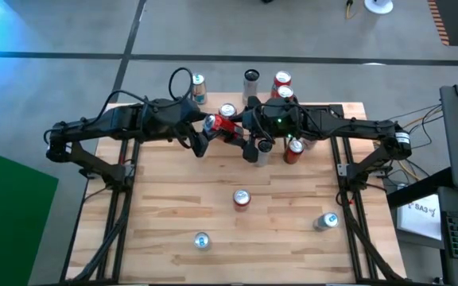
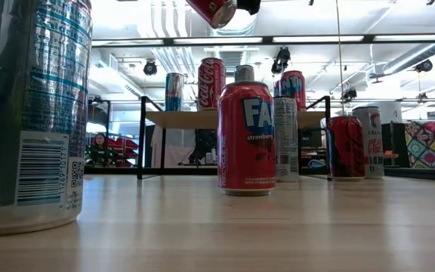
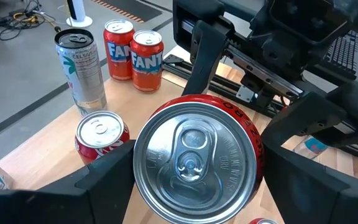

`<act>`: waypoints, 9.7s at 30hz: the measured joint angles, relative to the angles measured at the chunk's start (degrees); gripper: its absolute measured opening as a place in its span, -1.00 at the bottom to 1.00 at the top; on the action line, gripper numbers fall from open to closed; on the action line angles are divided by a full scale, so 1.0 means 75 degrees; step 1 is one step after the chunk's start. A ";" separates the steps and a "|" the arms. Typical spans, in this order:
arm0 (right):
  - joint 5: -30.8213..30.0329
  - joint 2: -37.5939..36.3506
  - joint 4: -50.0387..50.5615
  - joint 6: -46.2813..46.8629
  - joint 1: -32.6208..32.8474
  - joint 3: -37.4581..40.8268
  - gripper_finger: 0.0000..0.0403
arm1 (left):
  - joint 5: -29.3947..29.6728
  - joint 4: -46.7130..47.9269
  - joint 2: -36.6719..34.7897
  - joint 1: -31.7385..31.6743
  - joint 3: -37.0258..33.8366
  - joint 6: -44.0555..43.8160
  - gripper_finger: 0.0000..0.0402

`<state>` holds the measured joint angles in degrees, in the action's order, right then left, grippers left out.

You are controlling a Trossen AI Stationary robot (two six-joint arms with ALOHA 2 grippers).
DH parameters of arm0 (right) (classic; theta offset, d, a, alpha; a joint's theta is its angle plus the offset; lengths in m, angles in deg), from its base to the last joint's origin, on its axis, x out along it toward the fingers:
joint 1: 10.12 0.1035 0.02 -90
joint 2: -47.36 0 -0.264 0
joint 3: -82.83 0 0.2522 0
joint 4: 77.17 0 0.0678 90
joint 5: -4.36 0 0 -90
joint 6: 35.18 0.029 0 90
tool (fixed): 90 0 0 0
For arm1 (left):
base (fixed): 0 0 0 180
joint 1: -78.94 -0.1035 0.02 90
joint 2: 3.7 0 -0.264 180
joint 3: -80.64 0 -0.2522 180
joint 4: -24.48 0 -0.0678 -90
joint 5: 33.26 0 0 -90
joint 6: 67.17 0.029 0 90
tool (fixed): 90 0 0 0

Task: Place canned beverage on shelf
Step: Put the top red black soda can on the shelf

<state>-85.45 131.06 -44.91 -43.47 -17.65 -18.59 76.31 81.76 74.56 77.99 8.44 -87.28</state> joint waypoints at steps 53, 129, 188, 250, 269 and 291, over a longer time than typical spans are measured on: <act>0.0377 -0.0725 0.0246 0.0193 -0.0102 0.0550 0.38 | -0.0143 -0.0312 -0.1364 0.0009 -0.0310 0.2326 0.86; 0.4164 -0.2387 -0.6066 -0.0071 -0.0086 0.5024 0.54 | -0.4697 -1.2532 0.1719 0.0000 -0.4488 0.3188 0.44; 0.2384 -0.2658 -0.3561 0.0756 -0.0507 0.4154 0.99 | -0.3204 -1.0447 0.0942 -0.0140 -0.4529 0.2581 0.44; 0.1868 -0.1588 -0.5185 0.0701 -0.0429 0.3080 0.99 | -0.1588 -1.0532 -0.0863 0.0041 -0.6674 0.3352 0.44; 0.2053 -0.0398 -0.5314 0.0722 -0.0277 0.2488 0.99 | -0.1216 -1.1100 -0.0822 0.0045 -0.6735 0.3613 0.44; 0.2261 0.0286 -0.5184 0.0475 -0.0277 0.1869 0.94 | -0.0937 -1.1208 -0.0819 0.0057 -0.6741 0.3593 0.44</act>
<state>-68.49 133.21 -83.80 -39.91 -19.72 -4.57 69.28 -2.30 68.42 78.41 -42.11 -60.33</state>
